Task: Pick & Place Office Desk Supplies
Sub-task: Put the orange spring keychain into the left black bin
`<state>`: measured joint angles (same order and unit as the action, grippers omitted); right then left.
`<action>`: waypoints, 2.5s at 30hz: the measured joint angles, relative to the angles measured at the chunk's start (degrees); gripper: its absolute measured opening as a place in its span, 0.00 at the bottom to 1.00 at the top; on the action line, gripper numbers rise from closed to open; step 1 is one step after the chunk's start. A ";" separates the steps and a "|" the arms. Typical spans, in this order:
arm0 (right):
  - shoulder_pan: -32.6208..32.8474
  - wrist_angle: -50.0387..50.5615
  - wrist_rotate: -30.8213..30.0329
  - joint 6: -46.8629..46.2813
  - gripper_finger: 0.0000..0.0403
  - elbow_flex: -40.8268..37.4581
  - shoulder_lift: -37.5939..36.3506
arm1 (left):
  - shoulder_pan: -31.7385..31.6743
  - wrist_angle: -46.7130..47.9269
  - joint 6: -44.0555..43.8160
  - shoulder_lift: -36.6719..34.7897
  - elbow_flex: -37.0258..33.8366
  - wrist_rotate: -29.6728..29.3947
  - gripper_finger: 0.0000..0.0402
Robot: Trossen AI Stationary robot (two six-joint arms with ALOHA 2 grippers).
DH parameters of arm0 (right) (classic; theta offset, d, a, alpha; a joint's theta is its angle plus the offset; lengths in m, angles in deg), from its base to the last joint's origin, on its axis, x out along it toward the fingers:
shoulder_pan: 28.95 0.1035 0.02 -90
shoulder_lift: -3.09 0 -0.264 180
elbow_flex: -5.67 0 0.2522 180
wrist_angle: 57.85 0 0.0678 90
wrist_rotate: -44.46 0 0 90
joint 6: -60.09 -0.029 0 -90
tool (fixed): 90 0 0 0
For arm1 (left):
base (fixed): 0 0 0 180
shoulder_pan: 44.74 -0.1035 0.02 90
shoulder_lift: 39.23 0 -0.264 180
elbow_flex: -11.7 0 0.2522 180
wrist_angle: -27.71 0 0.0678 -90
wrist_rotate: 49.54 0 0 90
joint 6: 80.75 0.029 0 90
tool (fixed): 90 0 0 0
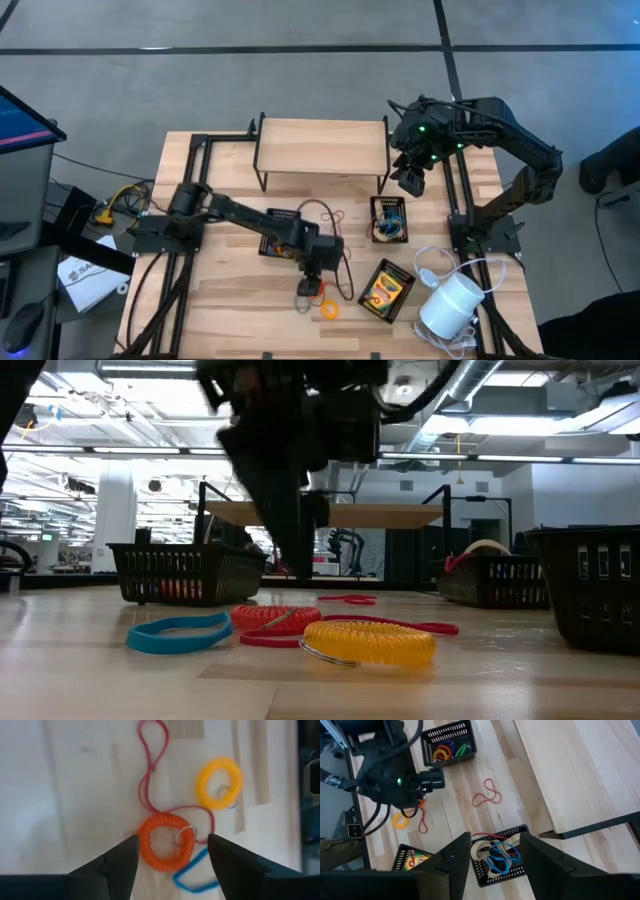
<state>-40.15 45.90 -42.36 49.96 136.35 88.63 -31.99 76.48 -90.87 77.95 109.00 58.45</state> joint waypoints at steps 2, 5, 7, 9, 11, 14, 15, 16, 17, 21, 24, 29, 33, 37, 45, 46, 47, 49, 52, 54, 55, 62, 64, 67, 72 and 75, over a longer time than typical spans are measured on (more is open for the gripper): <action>0.16 -0.01 0.02 0.00 0.42 -0.01 0.00 | 1.25 -2.35 0.47 2.07 0.05 -1.74 0.57; 0.37 0.01 0.02 0.00 0.42 0.00 0.00 | 2.52 -4.91 -0.12 4.45 0.05 -4.08 0.57; 0.37 0.01 0.00 0.00 0.42 0.00 0.00 | 3.05 -5.66 -1.46 5.26 0.30 -4.64 0.57; 0.37 0.01 0.01 0.01 0.42 0.00 0.00 | 3.17 -6.05 -1.71 6.58 0.29 -4.09 0.57; 0.37 0.03 0.01 0.02 0.42 -0.01 0.00 | 3.25 -6.48 -0.93 6.71 -0.04 -4.09 0.54; 0.37 0.01 0.00 0.02 0.42 -0.02 0.00 | 3.24 -6.77 3.19 6.40 -1.03 -4.75 0.42; 0.37 0.01 0.00 0.02 0.42 0.00 0.00 | 3.24 -6.00 4.95 6.43 -1.06 -5.27 0.34; 0.37 0.01 0.01 0.02 0.41 0.00 0.00 | 3.24 -5.00 6.75 6.33 -1.04 -5.68 0.25; 0.37 0.01 0.00 0.02 0.41 -0.02 0.00 | 3.24 -3.77 8.60 5.90 -1.06 -5.94 0.14; 0.37 0.01 0.01 0.02 0.41 -0.01 0.00 | 3.49 -0.73 14.38 4.72 -1.14 -6.10 0.03; 0.37 0.03 0.01 0.02 0.41 -0.02 0.00 | 3.35 1.80 15.52 2.09 -1.82 -8.69 0.01; 0.37 0.02 0.00 0.04 0.42 0.00 0.00 | 0.74 -1.84 16.21 -4.84 -1.35 -12.23 0.02; 0.37 0.03 0.02 0.04 0.43 0.00 -0.02 | -0.96 -0.84 17.64 -7.26 -1.70 -11.50 0.09; 0.37 0.03 1.25 0.02 0.44 0.00 -0.02 | -1.09 0.68 17.58 -10.00 -1.41 -10.10 0.27; 0.37 0.03 2.95 0.02 0.45 -0.02 -0.02 | 2.62 8.46 17.76 -8.70 -2.35 -10.56 0.69; 0.37 0.03 2.95 0.02 0.45 0.00 -0.02 | 3.26 8.24 18.11 -8.40 -3.25 -10.67 0.71; 0.37 0.03 2.95 0.02 0.45 0.00 -0.02 | 3.91 8.14 18.62 -8.28 -4.43 -10.87 0.73; 0.37 0.02 2.95 0.02 0.46 -0.01 -0.02 | 5.00 5.88 19.16 -8.32 -7.28 -11.65 0.73; 0.37 0.03 2.95 0.02 0.46 -0.02 -0.02 | 6.35 3.72 19.24 -8.32 -11.80 -14.42 0.71; 0.37 0.03 2.95 0.02 0.46 0.00 -0.02 | 6.90 1.59 19.33 -8.35 -14.74 -14.85 0.67; 0.37 0.03 2.95 0.00 0.46 -0.01 -0.02 | 7.15 0.06 19.27 -8.42 -16.34 -14.68 0.65; 0.37 0.03 2.95 -1.52 0.45 -0.02 -0.02 | 8.63 -6.50 19.69 -9.13 -23.57 -14.03 0.42; 0.37 0.03 2.95 -1.51 0.45 -0.02 -0.02 | 8.64 -6.13 20.39 -9.43 -23.49 -13.42 0.27; 0.37 0.03 2.95 -1.51 0.45 -0.01 -0.02 | 8.23 -5.95 20.55 -10.64 -22.85 -12.07 0.06; 0.37 0.03 2.96 -1.53 0.45 -0.02 -0.02 | 6.30 -10.36 20.21 -15.64 -22.23 -11.74 0.02; 0.37 0.03 2.95 -1.55 0.45 -0.01 -0.02 | 3.85 -12.44 16.77 -20.87 -21.75 -15.94 0.01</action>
<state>-39.78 45.93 -39.41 48.41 136.34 88.61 -28.14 64.03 -74.10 57.08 87.25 42.51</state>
